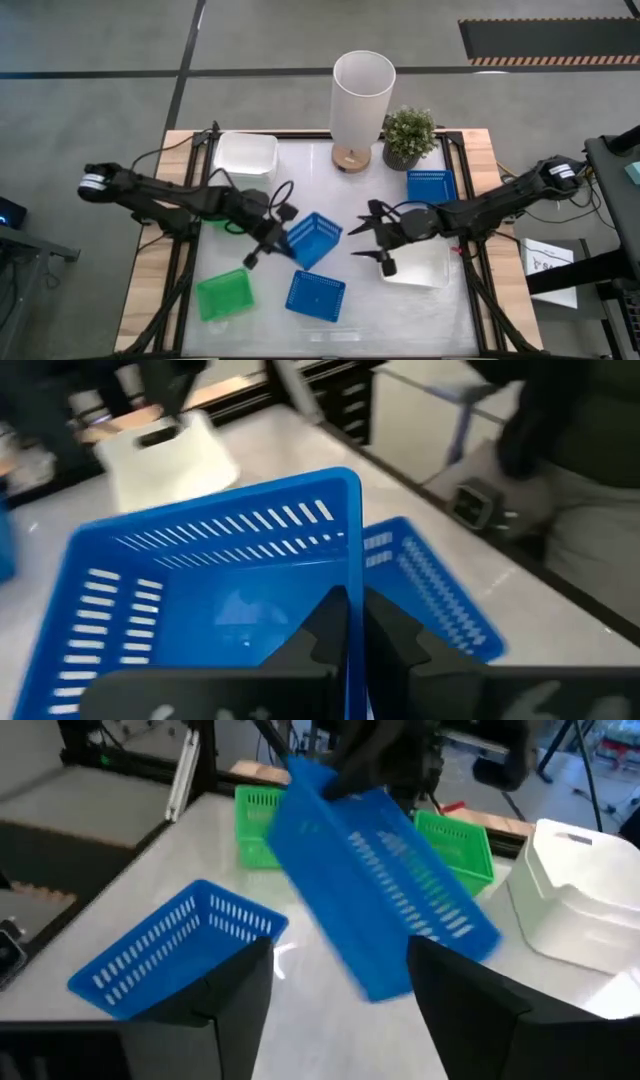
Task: Stack baskets by color
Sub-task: Stack the top left blue bin on the bottom blue bin
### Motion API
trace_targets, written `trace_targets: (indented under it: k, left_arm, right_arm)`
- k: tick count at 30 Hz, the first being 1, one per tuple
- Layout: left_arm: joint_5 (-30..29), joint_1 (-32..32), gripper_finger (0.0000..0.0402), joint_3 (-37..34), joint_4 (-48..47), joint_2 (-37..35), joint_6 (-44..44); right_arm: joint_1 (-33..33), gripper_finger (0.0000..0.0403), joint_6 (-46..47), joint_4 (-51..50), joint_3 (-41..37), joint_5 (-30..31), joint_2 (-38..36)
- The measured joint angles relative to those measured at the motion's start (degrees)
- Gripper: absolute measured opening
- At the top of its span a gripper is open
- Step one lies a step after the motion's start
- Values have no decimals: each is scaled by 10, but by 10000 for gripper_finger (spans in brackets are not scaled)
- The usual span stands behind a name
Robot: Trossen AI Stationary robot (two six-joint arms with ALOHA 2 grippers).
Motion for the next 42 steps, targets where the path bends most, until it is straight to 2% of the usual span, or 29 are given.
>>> trace_targets:
  k: [7, 13, 20, 25, 32, 36, 42]
  left_arm:
    - [0, -40, 0, -16, 21, -2, 0]
    - [0, -46, 0, -18, 30, 1, 16]
    - [0, -47, 0, -17, 29, 0, 46]
    - [0, -47, 0, -18, 28, 0, 46]
    - [-5, -46, 0, -18, 33, -1, 43]
    - [-8, -45, 22, -17, 33, -1, 35]
    - [-48, -46, 90, -17, 44, -6, 48]
  right_arm:
    - [0, 232, -37, -78, 129, -17, 92]
    - [0, 224, -49, -148, 236, -57, 174]
    - [0, 215, -62, -209, 324, -56, 252]
    - [0, 158, -72, -231, 355, -57, 282]
    - [0, 22, -79, -241, 357, -64, 288]
    - [0, 12, -66, -241, 357, -66, 287]
    - [0, 9, -31, -244, 357, -57, 285]
